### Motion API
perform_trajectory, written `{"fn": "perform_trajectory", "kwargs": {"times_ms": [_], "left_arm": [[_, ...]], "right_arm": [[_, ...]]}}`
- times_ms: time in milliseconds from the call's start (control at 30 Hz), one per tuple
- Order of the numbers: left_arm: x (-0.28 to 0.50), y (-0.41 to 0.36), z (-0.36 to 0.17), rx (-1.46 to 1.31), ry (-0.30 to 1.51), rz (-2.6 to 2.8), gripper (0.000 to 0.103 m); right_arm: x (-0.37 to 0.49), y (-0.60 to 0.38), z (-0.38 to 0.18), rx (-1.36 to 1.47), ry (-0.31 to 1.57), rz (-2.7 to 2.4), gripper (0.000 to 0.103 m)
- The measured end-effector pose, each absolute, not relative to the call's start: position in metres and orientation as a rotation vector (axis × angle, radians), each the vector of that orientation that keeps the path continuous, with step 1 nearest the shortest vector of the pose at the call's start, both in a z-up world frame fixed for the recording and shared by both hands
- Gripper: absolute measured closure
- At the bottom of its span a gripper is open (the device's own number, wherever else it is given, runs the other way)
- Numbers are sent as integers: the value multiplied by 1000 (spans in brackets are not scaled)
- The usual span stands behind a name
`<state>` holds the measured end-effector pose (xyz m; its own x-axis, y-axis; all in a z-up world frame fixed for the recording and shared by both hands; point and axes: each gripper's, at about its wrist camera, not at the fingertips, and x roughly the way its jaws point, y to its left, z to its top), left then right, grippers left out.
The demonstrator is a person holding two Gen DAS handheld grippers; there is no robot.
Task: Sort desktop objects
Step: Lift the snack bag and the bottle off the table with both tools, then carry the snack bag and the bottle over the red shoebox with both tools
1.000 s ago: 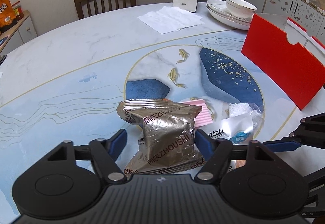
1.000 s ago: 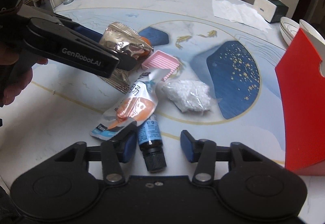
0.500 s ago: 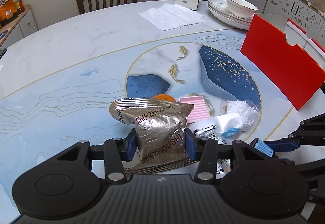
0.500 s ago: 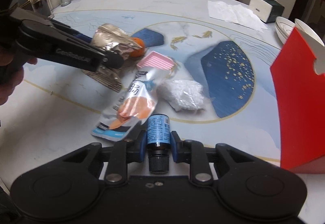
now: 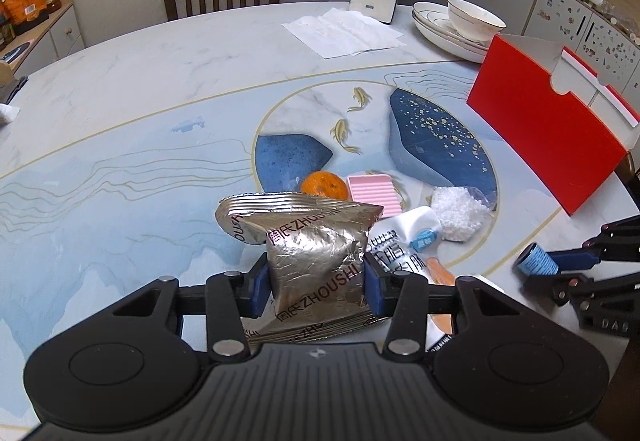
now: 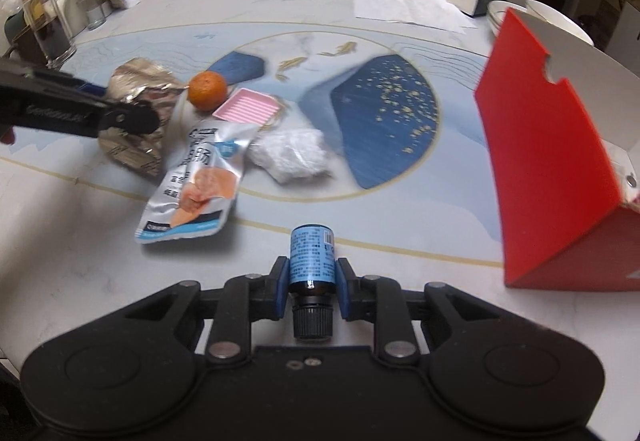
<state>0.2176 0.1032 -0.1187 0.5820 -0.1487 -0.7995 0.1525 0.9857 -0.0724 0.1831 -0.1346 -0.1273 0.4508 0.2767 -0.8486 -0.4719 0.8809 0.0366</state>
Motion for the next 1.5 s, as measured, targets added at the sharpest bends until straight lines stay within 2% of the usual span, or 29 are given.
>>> {"fn": "perform_trajectory", "kwargs": {"times_ms": [800,1500], "left_arm": [[171,54,-77,-86,932,-161,59],[204,-32,-47,-57,872,-214,59]], "right_arm": [[184,-198,-55,-97,904,572,81],[220,-282,-23,-22,814,546,81]]}}
